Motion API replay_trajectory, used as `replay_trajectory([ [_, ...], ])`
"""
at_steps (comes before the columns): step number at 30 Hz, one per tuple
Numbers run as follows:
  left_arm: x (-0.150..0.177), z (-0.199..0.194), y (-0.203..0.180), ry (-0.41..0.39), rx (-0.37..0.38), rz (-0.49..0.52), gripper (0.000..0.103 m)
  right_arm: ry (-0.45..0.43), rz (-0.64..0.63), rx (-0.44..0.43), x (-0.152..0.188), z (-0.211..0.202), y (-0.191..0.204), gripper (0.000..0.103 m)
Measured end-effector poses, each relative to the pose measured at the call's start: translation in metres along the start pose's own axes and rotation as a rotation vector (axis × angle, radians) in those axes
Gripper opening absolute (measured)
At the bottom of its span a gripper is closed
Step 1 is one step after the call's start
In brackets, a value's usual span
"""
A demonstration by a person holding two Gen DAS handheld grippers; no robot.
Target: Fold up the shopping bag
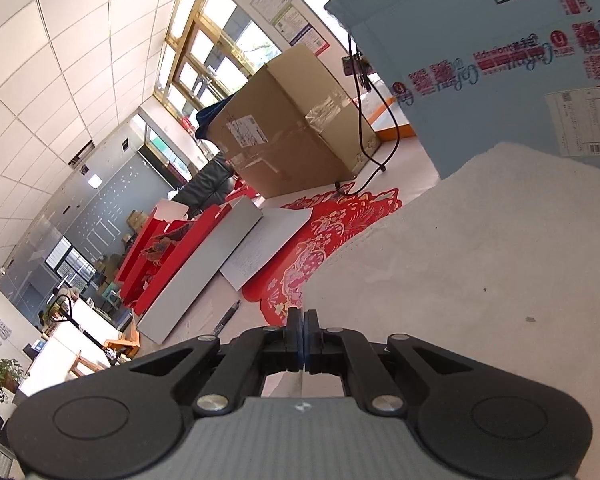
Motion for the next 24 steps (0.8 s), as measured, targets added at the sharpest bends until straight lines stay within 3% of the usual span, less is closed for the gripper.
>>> replay_trajectory([
  [10, 0.001, -0.029, 0.025, -0.027, -0.063, -0.122, 0.101, 0.095, 0.006, 0.026, 0.021, 0.039, -0.009, 0.001],
  [15, 0.007, -0.038, 0.029, -0.017, -0.075, -0.145, 0.101, 0.133, 0.041, 0.01, 0.03, 0.049, -0.01, 0.008],
  [17, 0.008, -0.041, 0.026, -0.009, -0.071, -0.142, 0.101, 0.128, 0.04, -0.005, 0.03, 0.046, -0.007, 0.018],
  [18, 0.009, -0.041, 0.026, -0.006, -0.071, -0.14, 0.101, 0.125, 0.037, -0.013, 0.03, 0.045, -0.005, 0.033],
  [20, 0.009, -0.04, 0.024, 0.0, -0.066, -0.143, 0.101, 0.094, 0.024, -0.005, 0.025, 0.038, -0.003, 0.052],
  [24, 0.004, -0.041, 0.02, -0.012, -0.06, -0.134, 0.101, 0.005, 0.037, 0.031, 0.006, 0.011, -0.011, 0.057],
])
Point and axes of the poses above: each gripper's, at about its wrist camera, not at the fingertips, and z roughly the way its jaws point, y to its left, x to its underside, the point moved 6 cm from there along z, roughly the way its jaws point, and after that the axes turned 3 degrees about -y, right-handed, at the moved point
